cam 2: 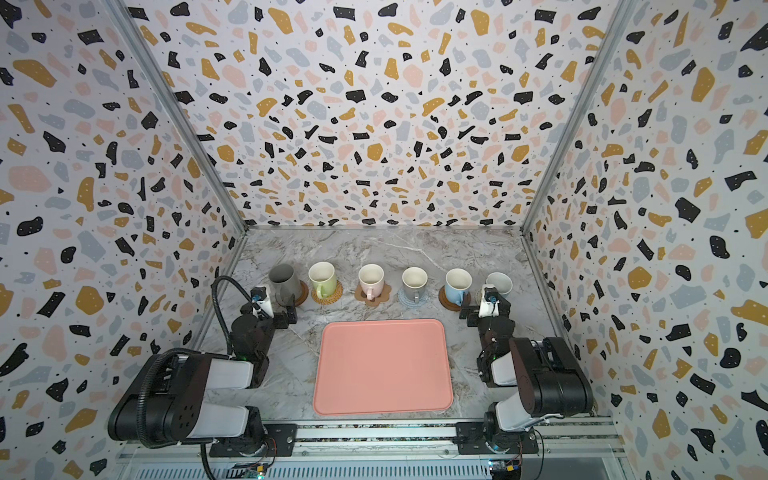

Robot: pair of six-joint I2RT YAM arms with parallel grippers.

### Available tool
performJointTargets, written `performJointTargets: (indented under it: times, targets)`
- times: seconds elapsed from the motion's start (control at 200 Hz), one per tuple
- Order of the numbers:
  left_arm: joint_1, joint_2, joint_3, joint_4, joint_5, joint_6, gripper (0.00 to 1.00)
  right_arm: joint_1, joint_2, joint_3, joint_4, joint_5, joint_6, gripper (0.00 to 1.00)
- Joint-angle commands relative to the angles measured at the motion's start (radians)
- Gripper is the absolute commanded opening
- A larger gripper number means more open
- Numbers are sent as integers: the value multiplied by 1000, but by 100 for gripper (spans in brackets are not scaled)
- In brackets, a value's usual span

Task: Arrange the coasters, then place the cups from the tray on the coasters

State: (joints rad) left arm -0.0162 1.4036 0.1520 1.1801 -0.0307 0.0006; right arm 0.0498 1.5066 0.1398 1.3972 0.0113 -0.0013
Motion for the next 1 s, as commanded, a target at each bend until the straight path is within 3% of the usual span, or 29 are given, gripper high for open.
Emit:
performJointTargets:
  times: [0.0,0.991]
  targets:
    - [-4,-2,-5,67,11,14,99,2,0,22,-21,8,7,99]
    - [-4,-8,-8,67,9,15,100,22,4,43,-57,52,0,99]
